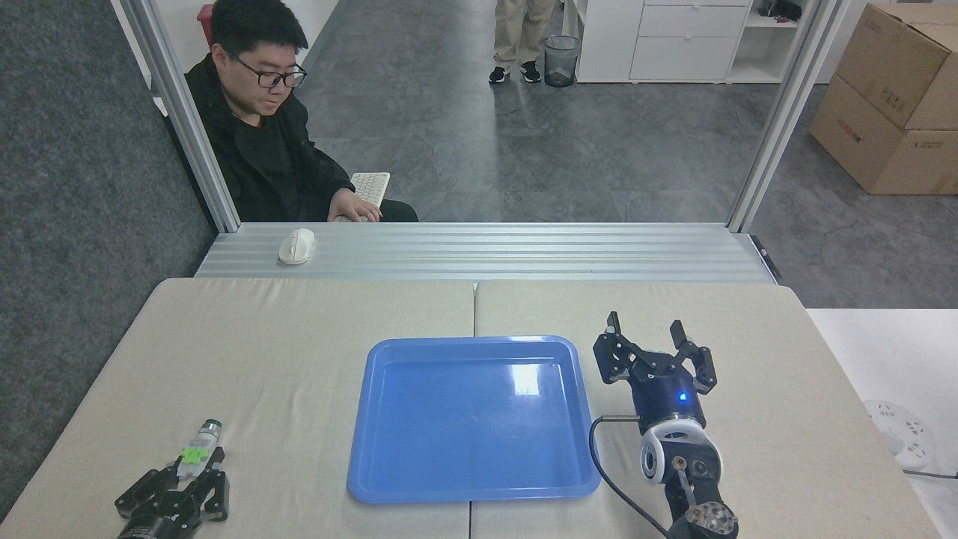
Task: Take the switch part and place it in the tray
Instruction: 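Carry the held switch part with the left gripper over the blue tray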
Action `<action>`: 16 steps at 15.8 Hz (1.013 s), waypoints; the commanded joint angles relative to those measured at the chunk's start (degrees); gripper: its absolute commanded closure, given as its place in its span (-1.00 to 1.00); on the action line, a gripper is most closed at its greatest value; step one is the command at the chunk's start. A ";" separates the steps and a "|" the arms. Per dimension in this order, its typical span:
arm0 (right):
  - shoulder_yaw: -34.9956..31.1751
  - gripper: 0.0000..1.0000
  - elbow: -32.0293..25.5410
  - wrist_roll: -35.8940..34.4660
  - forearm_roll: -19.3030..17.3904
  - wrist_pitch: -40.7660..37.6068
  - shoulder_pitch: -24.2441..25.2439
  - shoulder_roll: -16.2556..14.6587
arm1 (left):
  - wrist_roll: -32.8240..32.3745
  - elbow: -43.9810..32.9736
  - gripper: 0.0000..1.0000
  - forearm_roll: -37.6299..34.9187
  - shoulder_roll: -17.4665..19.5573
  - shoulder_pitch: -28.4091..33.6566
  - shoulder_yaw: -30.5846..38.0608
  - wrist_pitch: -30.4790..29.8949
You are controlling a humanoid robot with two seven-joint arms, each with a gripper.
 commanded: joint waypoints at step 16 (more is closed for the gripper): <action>0.01 -1.00 0.00 0.04 0.04 -0.03 0.00 0.00 | -19.10 -14.40 1.00 -16.94 -19.91 -9.06 -33.07 1.42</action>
